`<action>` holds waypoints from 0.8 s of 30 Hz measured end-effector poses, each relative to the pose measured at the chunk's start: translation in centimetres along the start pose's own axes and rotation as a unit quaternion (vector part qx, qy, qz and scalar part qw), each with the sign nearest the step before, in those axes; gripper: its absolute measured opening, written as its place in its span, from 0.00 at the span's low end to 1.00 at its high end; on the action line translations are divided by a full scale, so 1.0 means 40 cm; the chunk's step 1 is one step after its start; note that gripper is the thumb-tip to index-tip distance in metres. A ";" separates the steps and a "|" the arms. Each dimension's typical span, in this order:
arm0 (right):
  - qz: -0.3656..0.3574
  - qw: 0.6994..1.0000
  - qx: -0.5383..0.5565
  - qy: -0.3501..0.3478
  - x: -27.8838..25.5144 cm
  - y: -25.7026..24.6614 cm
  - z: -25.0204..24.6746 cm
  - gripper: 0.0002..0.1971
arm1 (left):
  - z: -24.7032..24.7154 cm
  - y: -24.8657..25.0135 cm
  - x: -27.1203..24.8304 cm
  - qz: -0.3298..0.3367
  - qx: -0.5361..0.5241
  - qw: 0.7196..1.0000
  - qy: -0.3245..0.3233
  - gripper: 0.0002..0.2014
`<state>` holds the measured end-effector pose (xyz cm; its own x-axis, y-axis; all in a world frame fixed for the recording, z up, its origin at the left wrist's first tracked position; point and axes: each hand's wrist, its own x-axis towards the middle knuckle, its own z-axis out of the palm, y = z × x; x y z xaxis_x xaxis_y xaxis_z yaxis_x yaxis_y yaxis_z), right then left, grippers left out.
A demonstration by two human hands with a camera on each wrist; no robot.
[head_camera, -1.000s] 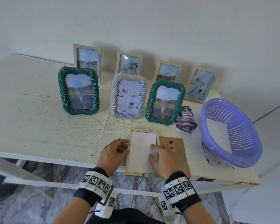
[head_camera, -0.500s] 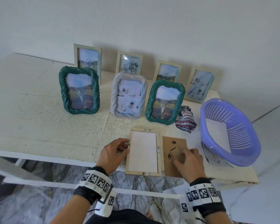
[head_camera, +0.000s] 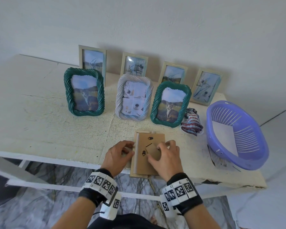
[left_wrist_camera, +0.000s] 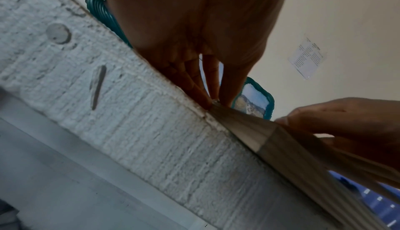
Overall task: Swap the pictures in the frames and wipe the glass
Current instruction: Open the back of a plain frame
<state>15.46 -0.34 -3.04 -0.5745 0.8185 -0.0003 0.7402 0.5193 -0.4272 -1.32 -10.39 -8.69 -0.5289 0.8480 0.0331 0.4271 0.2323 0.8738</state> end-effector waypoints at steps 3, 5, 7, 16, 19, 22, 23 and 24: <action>-0.004 0.999 -0.031 -0.006 0.009 -0.012 0.020 0.23 | 0.000 0.004 -0.001 -0.004 0.010 1.000 0.002 0.13; -0.006 0.998 -0.058 -0.012 0.012 -0.012 0.029 0.24 | -0.001 0.005 -0.002 -0.005 0.012 1.000 0.001 0.13; -0.011 0.997 -0.080 -0.021 0.013 -0.008 0.034 0.24 | -0.001 0.004 -0.001 -0.006 0.014 1.000 0.001 0.13; -0.004 0.995 0.088 -0.051 0.036 0.094 -0.014 0.13 | 0.000 -0.007 0.000 0.002 0.016 1.000 -0.002 0.13; -0.006 0.985 0.136 -0.105 0.053 0.143 -0.046 0.10 | 0.000 -0.008 0.000 0.000 0.018 1.000 -0.005 0.13; -0.021 0.974 0.159 -0.158 0.065 0.168 -0.055 0.11 | -0.001 -0.006 0.000 -0.001 0.017 1.000 -0.007 0.13; -0.029 0.974 0.157 -0.163 0.070 0.172 -0.054 0.11 | -0.001 -0.005 0.000 0.000 0.018 1.000 -0.007 0.13; -0.036 0.974 0.153 -0.165 0.077 0.176 -0.052 0.10 | -0.001 -0.004 -0.001 0.001 0.019 1.000 -0.008 0.13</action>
<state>19.62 6.34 -4.16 -0.7400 0.6326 -0.2286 0.5830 0.4338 -0.6870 -1.42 -10.47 -8.82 -0.5164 0.8559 0.0261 0.4553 0.2486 0.8549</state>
